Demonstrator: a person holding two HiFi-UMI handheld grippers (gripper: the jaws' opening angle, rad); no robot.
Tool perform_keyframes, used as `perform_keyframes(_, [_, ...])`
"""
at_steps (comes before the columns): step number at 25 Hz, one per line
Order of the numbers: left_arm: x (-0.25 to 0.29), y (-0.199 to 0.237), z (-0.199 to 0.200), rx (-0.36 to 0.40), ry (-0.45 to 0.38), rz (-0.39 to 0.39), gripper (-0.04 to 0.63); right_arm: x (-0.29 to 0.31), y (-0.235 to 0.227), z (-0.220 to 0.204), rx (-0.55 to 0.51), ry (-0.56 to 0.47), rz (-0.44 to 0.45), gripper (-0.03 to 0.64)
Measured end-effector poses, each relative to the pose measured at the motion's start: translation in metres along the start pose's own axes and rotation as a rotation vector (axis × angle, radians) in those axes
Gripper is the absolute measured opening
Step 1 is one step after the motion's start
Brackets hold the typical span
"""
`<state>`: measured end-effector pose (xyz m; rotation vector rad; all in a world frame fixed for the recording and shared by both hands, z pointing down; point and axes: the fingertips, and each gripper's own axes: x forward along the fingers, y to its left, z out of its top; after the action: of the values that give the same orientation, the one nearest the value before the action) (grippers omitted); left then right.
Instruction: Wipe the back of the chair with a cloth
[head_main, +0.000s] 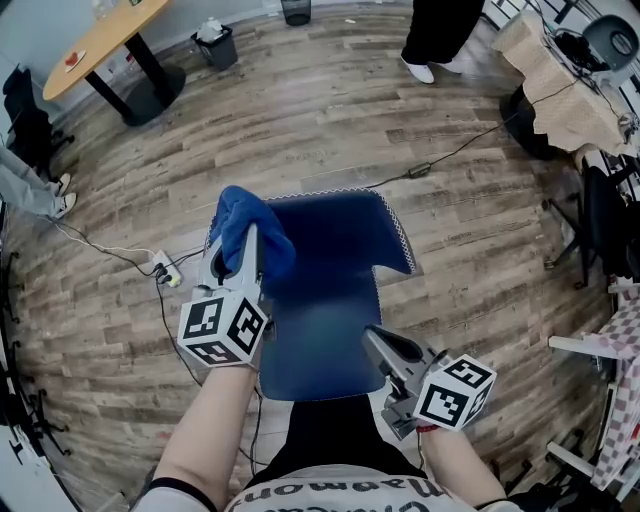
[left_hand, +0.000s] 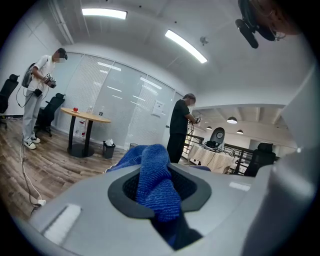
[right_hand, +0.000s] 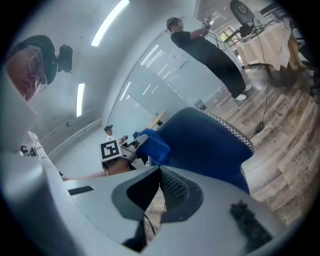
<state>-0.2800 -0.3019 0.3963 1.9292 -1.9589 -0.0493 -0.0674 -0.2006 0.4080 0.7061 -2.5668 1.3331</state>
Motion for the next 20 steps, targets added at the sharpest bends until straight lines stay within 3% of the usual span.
perform_keyframes(8, [0.007,-0.016,-0.004,-0.019,-0.004,-0.014,0.086,-0.011,-0.004,0.003,0.012,-0.037,-0.029,0.014])
perform_keyframes(20, [0.025,-0.067,-0.026,0.040,0.061,-0.116,0.084,-0.042,-0.011,0.004,0.022,-0.095,-0.078,0.014])
